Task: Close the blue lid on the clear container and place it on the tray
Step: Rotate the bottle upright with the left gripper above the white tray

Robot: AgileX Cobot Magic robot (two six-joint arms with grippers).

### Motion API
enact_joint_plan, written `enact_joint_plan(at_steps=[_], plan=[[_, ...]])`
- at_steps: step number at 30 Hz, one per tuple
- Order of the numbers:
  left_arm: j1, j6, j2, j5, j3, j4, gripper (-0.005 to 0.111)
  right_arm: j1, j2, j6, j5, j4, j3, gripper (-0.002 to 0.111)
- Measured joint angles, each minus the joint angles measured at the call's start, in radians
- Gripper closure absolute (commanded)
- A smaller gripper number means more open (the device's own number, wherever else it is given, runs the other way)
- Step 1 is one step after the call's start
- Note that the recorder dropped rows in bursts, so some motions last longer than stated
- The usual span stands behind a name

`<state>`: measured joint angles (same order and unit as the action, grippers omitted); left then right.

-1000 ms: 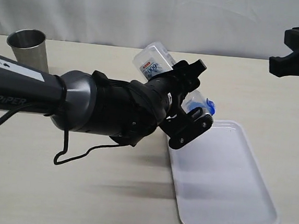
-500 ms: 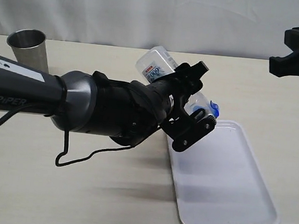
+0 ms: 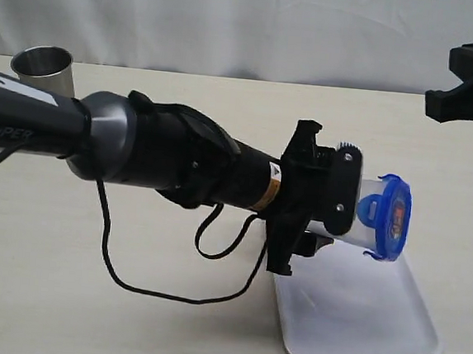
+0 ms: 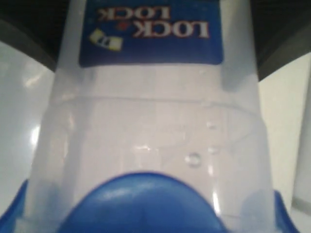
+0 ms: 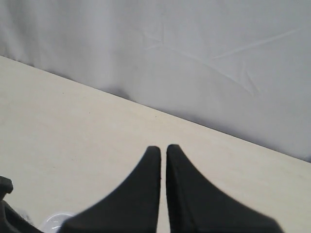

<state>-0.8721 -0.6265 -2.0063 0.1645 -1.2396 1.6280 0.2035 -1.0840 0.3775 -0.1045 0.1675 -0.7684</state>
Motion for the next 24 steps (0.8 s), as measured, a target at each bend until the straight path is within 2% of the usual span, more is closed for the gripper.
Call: enact_joint_plan(at_steps=[3,8,12,19,24], plan=[[0.066,-0.043,0.0,0.166,0.0,-0.062,0.107,0.0,-0.004,0.0,0.002,0.0,0.002,0.104],[0.18,-0.054,-0.012,0.541,0.0,-0.211,0.107,-0.002,-0.007,0.0,0.008,0.0,0.002,0.104],[0.219,-0.012,-0.058,0.777,0.0,-0.337,0.107,-0.034,-0.007,-0.019,0.01,0.0,0.002,0.104],[0.221,0.132,-0.207,1.002,0.0,-0.526,0.107,-0.125,-0.007,-0.074,0.012,0.0,0.002,0.104],[0.221,0.15,-0.305,1.019,-0.043,-0.648,0.107,-0.14,-0.007,-0.08,0.012,0.0,0.002,0.104]])
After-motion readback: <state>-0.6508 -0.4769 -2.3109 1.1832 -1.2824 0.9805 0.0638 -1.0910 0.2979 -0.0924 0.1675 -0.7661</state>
